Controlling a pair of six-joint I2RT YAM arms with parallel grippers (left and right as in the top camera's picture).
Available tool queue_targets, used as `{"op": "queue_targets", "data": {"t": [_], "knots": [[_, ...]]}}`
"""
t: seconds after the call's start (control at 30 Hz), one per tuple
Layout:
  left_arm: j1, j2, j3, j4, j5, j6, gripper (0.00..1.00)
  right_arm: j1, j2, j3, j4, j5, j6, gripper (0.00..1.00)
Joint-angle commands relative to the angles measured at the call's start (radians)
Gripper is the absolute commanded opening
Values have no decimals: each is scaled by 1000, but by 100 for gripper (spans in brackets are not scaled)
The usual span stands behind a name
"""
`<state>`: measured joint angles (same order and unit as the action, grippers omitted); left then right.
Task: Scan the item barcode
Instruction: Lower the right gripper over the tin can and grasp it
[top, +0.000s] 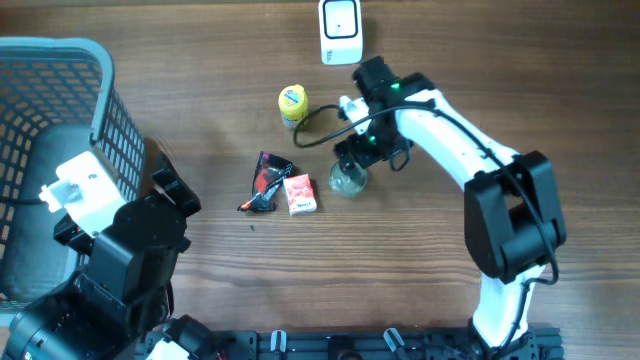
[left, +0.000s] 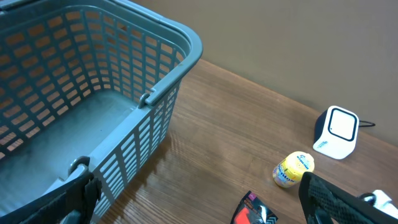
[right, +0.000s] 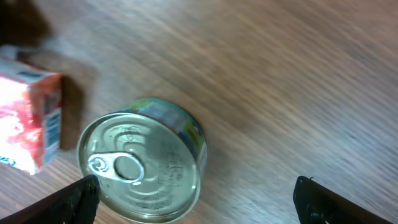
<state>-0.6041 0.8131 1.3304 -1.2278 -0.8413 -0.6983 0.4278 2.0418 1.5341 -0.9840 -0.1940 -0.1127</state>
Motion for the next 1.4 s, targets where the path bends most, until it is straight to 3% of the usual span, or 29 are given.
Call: {"op": "queue_targets", "data": {"t": [0.0, 0.07, 0.13, 0.33, 0.43, 0.6, 0.63, 0.67, 0.8, 0.87, 0.93, 1.03, 1.2, 1.37], "knots": [[0, -2, -6, 0, -23, -17, 100, 4, -30, 20, -9, -19, 10, 100], [0, -2, -6, 0, -23, -17, 100, 8, -32, 20, -26, -63, -11, 100], [0, -2, -6, 0, -23, -17, 100, 8, -61, 20, -79, -205, -193, 100], [0, -2, -6, -8, -23, -17, 100, 24, -175, 20, -98, -161, -351, 100], [0, -2, -6, -22, -23, -18, 100, 27, -172, 19, -36, 136, -1, 100], [0, -2, -7, -23, -22, -47, 100, 112, -172, 18, -37, 152, 382, 100], [0, -2, -7, -23, -20, -47, 100, 144, -172, 18, -39, 182, 563, 100], [0, -2, -7, -23, -16, -48, 100, 176, -172, 18, -21, 170, 653, 100], [0, -2, -7, -24, -11, -48, 100, 246, -167, 12, 82, 143, 675, 100], [0, -2, -7, -28, 3, -50, 100, 242, -165, 10, -62, 224, 1144, 100], [0, -2, -7, -30, 7, -51, 100, 242, -164, 2, -84, 251, 1379, 100], [0, -2, -7, -39, 22, -51, 100, 242, -126, 2, -58, 264, 1620, 100], [0, -2, -7, -44, 21, -51, 100, 232, 5, 2, 3, 264, 1592, 100], [0, -2, -7, -49, 21, -51, 100, 163, 23, 2, -8, 272, 1578, 100]]}}
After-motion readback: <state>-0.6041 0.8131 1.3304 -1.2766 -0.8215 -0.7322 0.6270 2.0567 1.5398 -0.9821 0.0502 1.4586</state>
